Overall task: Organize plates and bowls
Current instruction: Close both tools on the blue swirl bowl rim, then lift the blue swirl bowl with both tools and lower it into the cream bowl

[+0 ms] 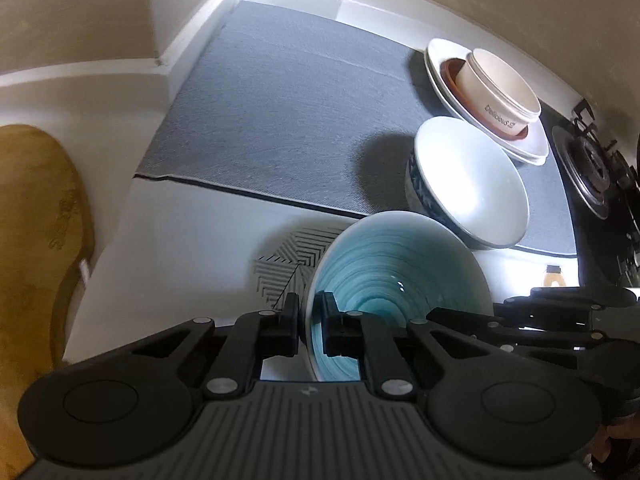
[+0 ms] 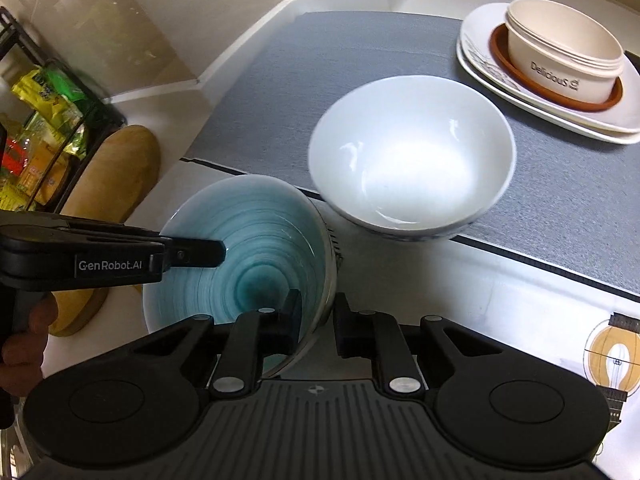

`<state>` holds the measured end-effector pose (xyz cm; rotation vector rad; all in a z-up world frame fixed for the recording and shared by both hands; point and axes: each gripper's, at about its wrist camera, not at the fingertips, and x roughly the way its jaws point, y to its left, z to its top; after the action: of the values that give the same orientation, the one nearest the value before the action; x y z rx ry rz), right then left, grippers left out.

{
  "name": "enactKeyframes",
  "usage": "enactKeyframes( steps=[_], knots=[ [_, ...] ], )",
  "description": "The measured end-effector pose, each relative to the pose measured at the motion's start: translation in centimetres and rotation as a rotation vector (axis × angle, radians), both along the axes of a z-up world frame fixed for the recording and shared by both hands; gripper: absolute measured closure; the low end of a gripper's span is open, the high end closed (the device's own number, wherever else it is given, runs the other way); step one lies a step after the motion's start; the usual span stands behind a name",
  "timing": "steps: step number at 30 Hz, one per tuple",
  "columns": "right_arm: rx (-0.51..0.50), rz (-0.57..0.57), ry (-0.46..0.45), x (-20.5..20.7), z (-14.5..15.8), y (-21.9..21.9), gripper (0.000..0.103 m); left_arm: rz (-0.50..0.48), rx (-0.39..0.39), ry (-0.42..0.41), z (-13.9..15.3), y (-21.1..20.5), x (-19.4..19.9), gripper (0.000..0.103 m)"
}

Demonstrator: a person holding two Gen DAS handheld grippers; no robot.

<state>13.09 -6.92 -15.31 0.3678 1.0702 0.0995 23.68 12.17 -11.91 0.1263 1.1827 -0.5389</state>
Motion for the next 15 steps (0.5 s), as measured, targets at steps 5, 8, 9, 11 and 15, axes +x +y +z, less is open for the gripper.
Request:
enactKeyframes(
  steps=[5, 8, 9, 11, 15],
  knots=[
    [0.005, 0.037, -0.029, 0.1, 1.1, 0.7, 0.087, 0.034, -0.006, -0.026, 1.7, 1.4, -1.0, 0.092],
    [0.005, 0.055, -0.067, 0.0, 2.4, 0.9, 0.088, 0.059, -0.023, -0.05, 3.1, 2.1, -1.5, 0.092],
    [0.006, 0.058, -0.082, -0.1, 2.9, 0.9, 0.088, 0.067, -0.028, -0.061, 3.6, 2.3, -1.7, 0.092],
    [0.008, 0.064, -0.112, -0.2, 3.9, 1.1, 0.088, 0.077, -0.039, -0.085, 4.7, 2.6, -2.0, 0.092],
    [-0.001, 0.066, -0.173, -0.8, 5.9, 0.9, 0.09, 0.081, -0.059, -0.13, 6.7, 2.5, -2.7, 0.092]
  ],
)
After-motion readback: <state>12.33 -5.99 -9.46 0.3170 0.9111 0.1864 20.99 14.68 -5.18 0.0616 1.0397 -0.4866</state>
